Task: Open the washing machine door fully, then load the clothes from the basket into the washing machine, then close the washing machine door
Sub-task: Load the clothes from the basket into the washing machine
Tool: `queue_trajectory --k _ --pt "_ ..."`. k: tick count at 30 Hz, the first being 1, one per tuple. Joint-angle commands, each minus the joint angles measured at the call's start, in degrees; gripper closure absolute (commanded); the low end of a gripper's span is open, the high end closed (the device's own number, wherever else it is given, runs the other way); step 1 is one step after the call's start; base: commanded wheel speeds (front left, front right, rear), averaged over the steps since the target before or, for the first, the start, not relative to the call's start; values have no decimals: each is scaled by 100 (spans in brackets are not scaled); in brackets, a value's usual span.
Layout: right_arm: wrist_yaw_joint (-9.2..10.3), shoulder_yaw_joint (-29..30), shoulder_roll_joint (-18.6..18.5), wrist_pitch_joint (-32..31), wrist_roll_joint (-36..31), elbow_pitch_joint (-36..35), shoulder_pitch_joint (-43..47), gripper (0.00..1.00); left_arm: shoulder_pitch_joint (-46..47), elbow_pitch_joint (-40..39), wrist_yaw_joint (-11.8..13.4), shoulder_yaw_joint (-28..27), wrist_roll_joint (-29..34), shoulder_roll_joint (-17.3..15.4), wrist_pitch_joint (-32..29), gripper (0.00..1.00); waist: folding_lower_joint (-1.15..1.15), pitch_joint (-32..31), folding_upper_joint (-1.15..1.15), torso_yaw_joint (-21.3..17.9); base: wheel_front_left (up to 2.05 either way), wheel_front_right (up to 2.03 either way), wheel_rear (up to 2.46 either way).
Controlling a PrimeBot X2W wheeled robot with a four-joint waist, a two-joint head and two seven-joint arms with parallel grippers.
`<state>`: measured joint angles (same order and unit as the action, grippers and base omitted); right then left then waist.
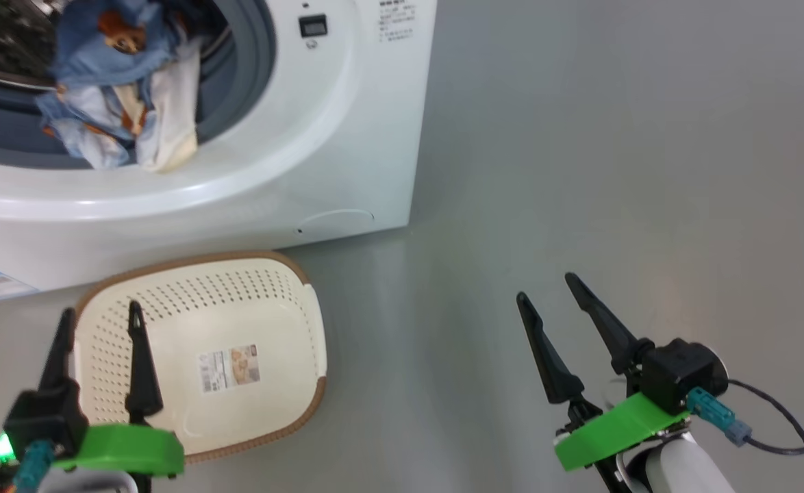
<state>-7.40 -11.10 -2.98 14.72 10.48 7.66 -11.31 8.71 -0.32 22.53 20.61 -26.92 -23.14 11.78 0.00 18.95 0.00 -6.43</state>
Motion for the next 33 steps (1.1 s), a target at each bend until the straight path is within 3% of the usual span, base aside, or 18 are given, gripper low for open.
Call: queue_trajectory --k 1,11,33 --pt "-9 -105 11 -1 -60 -90 172 0 -99 -68 71 -162 -19 -103 80 0 0 -414 0 229 0 0 0" --pt "-9 -14 11 -158 -85 -220 499 0 -479 15 70 27 -103 13 68 0 0 -782 0 375 0 0 0" --pt "-9 -73 11 -235 -80 -383 472 0 -360 217 33 42 -235 98 104 0 0 -726 0 404 0 0 0"
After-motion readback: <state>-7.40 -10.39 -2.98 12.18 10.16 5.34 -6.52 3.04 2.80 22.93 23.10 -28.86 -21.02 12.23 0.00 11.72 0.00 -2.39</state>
